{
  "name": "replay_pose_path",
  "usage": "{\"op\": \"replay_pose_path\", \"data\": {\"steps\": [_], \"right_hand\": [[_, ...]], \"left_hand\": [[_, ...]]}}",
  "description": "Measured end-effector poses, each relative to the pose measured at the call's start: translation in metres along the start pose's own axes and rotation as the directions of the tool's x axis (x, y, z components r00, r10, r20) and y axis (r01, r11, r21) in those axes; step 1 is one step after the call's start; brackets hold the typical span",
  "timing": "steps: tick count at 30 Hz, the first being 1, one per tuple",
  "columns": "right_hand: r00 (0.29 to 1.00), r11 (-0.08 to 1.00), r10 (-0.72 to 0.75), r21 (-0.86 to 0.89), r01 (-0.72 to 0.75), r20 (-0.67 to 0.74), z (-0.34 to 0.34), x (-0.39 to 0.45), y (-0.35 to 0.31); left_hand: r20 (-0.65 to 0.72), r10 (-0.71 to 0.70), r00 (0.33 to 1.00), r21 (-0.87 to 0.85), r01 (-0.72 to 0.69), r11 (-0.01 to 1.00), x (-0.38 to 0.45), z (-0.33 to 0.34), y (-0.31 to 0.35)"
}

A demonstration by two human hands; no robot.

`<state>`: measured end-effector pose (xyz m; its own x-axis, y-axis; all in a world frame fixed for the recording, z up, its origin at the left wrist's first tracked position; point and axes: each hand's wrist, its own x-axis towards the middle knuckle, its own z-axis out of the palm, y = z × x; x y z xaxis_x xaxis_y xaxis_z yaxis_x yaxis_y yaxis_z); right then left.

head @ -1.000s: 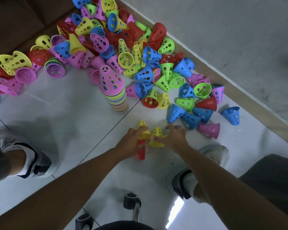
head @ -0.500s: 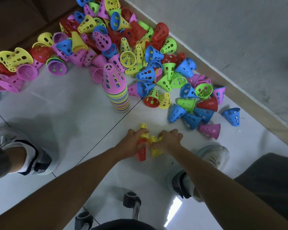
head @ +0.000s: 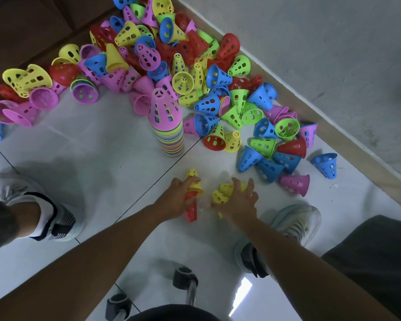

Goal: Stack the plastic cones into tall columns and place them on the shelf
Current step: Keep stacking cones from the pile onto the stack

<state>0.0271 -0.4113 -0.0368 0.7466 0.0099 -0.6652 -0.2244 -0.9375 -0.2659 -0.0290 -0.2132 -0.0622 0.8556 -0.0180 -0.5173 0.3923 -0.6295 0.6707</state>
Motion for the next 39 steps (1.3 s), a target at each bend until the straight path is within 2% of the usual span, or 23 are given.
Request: {"op": "replay_pose_path", "data": {"steps": [3,10,18,25,30,33,39], "right_hand": [[0.999,1.0,-0.008,-0.015,0.009,0.035,0.009,-0.002,0.001],[0.998,0.998,-0.056,-0.025,0.056,0.009,0.011,0.0,0.003],[0.998,0.979,-0.019,0.206,0.007,0.057,-0.013,0.02,0.0],[0.997,0.918,-0.072,0.393,0.059,0.02,-0.038,0.027,-0.014],[0.985,0.778,-0.16,0.606,0.166,-0.065,-0.071,0.02,-0.05],[0.969,0.643,-0.211,0.729,0.236,-0.128,-0.104,0.01,-0.081],[0.88,0.374,-0.386,0.825,0.423,-0.276,-0.155,-0.019,-0.152]], "left_hand": [[0.003,-0.009,1.0,-0.013,0.009,1.0,0.0,0.0,0.002],[-0.017,-0.021,1.0,-0.004,0.021,1.0,-0.004,-0.003,0.0],[-0.052,-0.027,0.998,0.02,0.028,0.999,-0.002,-0.007,-0.013],[-0.1,-0.054,0.994,0.022,0.057,0.998,0.002,-0.017,-0.027],[-0.143,-0.09,0.986,-0.023,0.088,0.996,-0.006,-0.039,-0.03],[-0.166,-0.08,0.983,-0.044,0.073,0.996,-0.016,-0.054,-0.032],[-0.244,-0.089,0.966,-0.085,0.07,0.994,-0.037,-0.092,-0.043]]}}
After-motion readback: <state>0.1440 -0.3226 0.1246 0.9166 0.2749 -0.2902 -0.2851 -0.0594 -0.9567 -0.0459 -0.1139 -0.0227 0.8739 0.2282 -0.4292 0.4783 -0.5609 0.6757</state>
